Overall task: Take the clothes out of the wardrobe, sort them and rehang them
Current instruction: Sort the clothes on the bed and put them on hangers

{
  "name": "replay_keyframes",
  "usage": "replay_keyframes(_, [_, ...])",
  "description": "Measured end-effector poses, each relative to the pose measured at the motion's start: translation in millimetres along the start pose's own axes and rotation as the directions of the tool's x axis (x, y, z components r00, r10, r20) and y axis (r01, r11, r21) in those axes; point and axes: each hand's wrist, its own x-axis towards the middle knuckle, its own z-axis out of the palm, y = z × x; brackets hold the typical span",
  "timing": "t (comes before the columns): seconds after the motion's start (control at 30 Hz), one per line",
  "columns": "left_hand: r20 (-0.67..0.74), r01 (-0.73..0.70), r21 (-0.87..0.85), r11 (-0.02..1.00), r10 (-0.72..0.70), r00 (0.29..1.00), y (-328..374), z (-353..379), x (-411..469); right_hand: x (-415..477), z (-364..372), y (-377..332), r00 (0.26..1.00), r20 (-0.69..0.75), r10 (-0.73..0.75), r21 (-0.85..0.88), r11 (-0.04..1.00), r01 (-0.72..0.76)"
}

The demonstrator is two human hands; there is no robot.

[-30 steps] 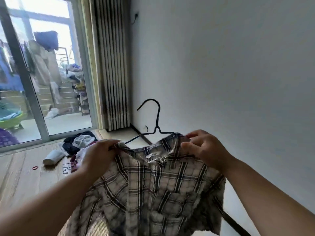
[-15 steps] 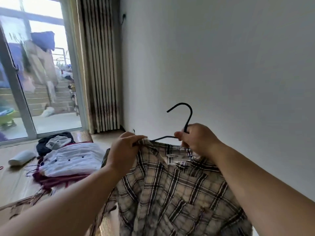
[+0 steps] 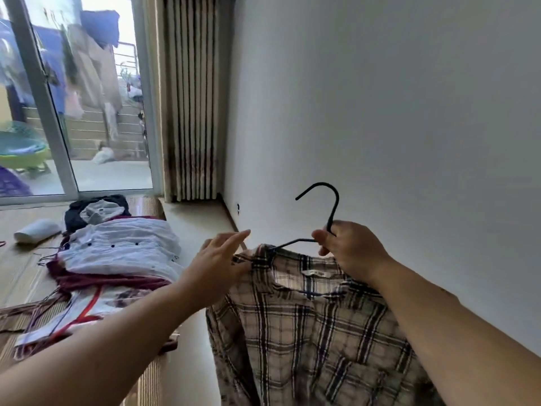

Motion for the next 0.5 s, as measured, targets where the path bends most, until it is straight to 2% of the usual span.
replay_keyframes(0.07, [0.051, 0.061, -0.05, 0.997, -0.058, 0.997, -12, 7, 27, 25, 9, 9, 0.998, 0.049, -0.029, 0.012, 1.0, 0.028])
replay_keyframes(0.17, [0.226, 0.082, -0.155, 0.985, -0.046, 0.973, -30, 18, 68, 72, 22, 22, 0.996, 0.072, -0.053, 0.048, 0.998, 0.05])
replay_keyframes(0.23, [0.27, 0.102, -0.156, 0.983, -0.057, 0.961, -47, 25, 100, 113, 31, 27, 0.992, 0.105, -0.069, 0.065, 0.996, 0.063])
replay_keyframes(0.33, [0.118, 0.044, -0.027, 0.999, -0.04, 0.992, -79, 25, 147, 181, 48, 30, 0.981, 0.143, -0.129, 0.074, 0.99, 0.12])
replay_keyframes(0.43, [0.007, 0.053, -0.024, 0.998, -0.053, 0.999, -118, 21, 189, 252, 66, 36, 0.977, 0.135, -0.168, 0.083, 0.984, 0.158])
replay_keyframes(0.5, [-0.073, 0.071, 0.008, 0.997, -0.07, 0.995, -143, 14, 211, 291, 74, 47, 0.984, 0.112, -0.136, 0.09, 0.988, 0.126])
